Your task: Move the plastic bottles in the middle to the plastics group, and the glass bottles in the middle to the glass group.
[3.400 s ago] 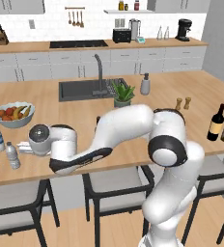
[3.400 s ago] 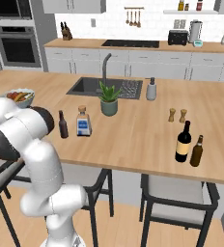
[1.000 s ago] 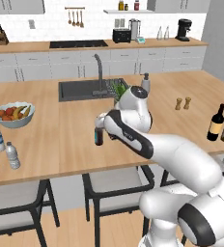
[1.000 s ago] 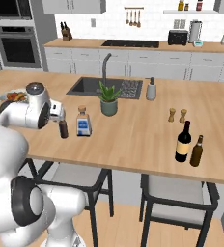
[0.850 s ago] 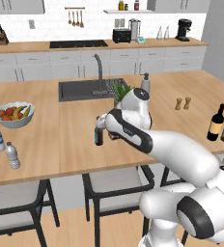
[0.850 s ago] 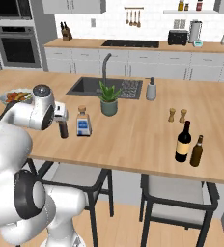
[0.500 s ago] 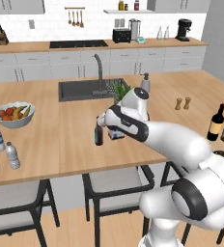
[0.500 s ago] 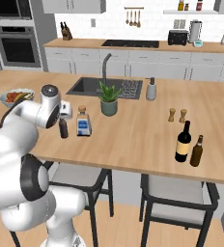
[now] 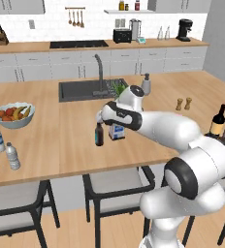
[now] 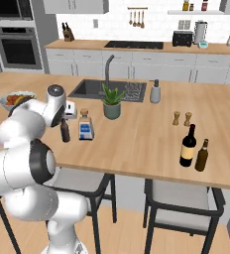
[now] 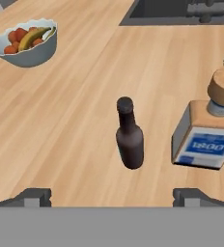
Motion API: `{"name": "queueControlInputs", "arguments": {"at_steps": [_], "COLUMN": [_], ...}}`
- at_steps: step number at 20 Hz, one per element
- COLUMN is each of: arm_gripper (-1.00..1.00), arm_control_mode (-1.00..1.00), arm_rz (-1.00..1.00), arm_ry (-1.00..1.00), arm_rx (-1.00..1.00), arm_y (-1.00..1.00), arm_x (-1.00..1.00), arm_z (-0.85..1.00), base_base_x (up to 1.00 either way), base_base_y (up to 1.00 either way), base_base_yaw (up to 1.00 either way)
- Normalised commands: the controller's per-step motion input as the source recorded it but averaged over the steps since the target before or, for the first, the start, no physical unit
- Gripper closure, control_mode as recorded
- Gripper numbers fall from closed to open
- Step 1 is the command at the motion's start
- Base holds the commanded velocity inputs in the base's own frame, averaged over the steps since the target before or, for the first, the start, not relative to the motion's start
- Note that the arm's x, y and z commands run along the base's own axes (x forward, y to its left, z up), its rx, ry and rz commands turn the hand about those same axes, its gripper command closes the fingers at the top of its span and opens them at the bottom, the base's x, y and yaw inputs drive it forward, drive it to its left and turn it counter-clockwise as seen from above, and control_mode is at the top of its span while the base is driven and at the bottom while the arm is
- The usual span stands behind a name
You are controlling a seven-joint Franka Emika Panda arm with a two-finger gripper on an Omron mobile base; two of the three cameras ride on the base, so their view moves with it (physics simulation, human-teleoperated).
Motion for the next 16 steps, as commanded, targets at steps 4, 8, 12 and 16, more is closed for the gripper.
{"name": "queueControlInputs", "arguments": {"at_steps": [4,8,12,16], "arm_gripper": [-1.0,-1.0,-1.0,-1.0], "arm_control_mode": [-1.0,-1.0,-1.0,-1.0], "arm_rz": [0.0,0.0,0.0,0.0], "arm_ry": [0.0,0.0,0.0,0.0], "arm_rx": [0.0,0.0,-0.01,-0.08], "arm_y": [0.15,0.13,0.03,0.0], "arm_x": [0.31,0.25,0.27,0.33], "arm_z": [-0.25,-0.34,-0.28,-0.18], "base_base_x": [0.0,0.0,0.0,0.0], "base_base_y": [0.0,0.0,0.0,0.0], "base_base_yaw": [0.0,0.0,0.0,0.0]}}
